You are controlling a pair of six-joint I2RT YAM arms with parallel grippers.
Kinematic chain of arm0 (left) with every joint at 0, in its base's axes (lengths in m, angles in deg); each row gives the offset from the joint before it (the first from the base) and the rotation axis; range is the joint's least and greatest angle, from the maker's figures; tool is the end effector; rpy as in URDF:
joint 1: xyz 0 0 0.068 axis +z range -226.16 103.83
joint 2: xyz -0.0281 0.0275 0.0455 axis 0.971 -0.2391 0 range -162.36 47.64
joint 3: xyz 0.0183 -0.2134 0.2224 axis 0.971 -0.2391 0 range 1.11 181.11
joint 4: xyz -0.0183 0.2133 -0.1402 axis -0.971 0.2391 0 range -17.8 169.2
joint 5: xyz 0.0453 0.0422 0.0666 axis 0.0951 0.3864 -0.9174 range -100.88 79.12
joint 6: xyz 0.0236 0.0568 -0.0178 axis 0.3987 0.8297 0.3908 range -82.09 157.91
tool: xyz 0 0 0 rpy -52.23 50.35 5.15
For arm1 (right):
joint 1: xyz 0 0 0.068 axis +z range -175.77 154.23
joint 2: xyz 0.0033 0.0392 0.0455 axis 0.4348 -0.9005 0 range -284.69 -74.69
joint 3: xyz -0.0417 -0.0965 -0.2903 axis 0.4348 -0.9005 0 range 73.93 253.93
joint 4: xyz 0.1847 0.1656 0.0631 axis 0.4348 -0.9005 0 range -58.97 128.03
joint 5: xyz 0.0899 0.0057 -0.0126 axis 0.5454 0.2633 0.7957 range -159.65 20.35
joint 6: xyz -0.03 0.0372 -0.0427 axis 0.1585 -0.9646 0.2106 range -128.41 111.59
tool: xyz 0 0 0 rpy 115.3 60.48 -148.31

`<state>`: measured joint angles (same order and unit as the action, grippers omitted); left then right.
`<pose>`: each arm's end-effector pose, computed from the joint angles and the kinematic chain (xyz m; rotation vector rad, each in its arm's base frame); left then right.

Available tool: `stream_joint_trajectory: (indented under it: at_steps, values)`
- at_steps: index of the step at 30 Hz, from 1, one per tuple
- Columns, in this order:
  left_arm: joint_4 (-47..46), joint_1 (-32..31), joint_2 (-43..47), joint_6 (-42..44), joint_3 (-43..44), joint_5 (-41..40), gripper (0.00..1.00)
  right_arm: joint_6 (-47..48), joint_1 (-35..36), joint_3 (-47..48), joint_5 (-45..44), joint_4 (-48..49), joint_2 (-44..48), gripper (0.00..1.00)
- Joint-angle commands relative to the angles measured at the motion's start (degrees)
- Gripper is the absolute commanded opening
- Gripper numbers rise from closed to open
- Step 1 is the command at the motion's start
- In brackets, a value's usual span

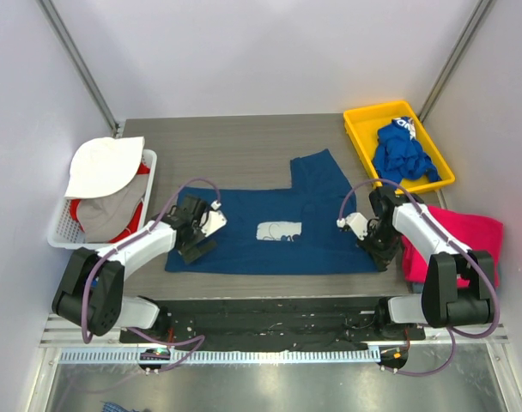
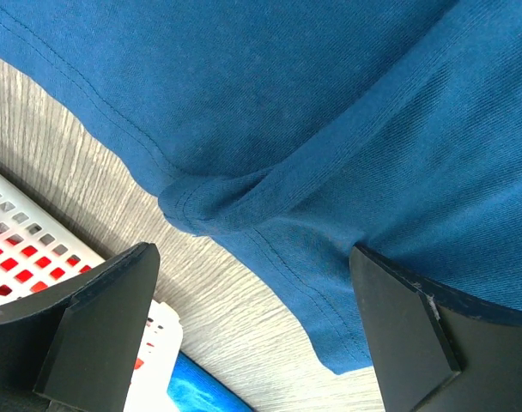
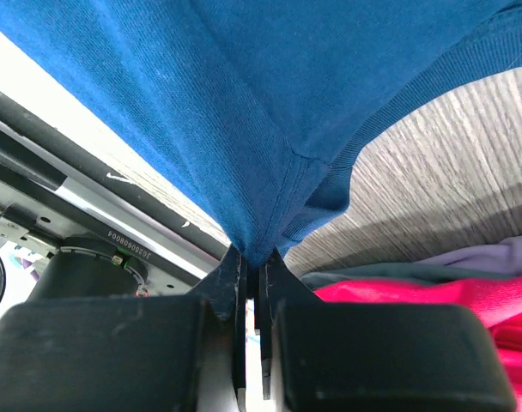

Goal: Fold and stack the t-shirts
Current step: Fold the flattened tshirt in 1/3 of the way

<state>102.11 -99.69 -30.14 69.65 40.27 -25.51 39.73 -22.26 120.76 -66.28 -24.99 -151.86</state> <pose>0.2114 -0.0784 0.1918 1.2209 2.4771 0.3909 0.1821 0.0141 0.2146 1.3511 -2.7982 -0.1193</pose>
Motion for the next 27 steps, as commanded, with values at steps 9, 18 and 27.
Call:
stream_joint_trajectory:
  at_steps: [9, 18, 27]
  values:
    - [6.4, -0.7, 2.5, -1.8, 0.7, -0.7, 1.0, 0.3, -0.3, 0.8, -2.3, 0.0, 2.4, 0.46]
    - [8.0, -0.6, 5.4, -1.8, 6.1, -1.3, 1.0, -0.1, 0.0, 5.2, -2.1, -0.3, 3.2, 0.65]
    - [-6.0, -0.6, -0.9, -2.7, 13.5, -7.3, 1.0, -10.0, 0.1, 18.5, -5.1, 17.4, -7.2, 0.65]
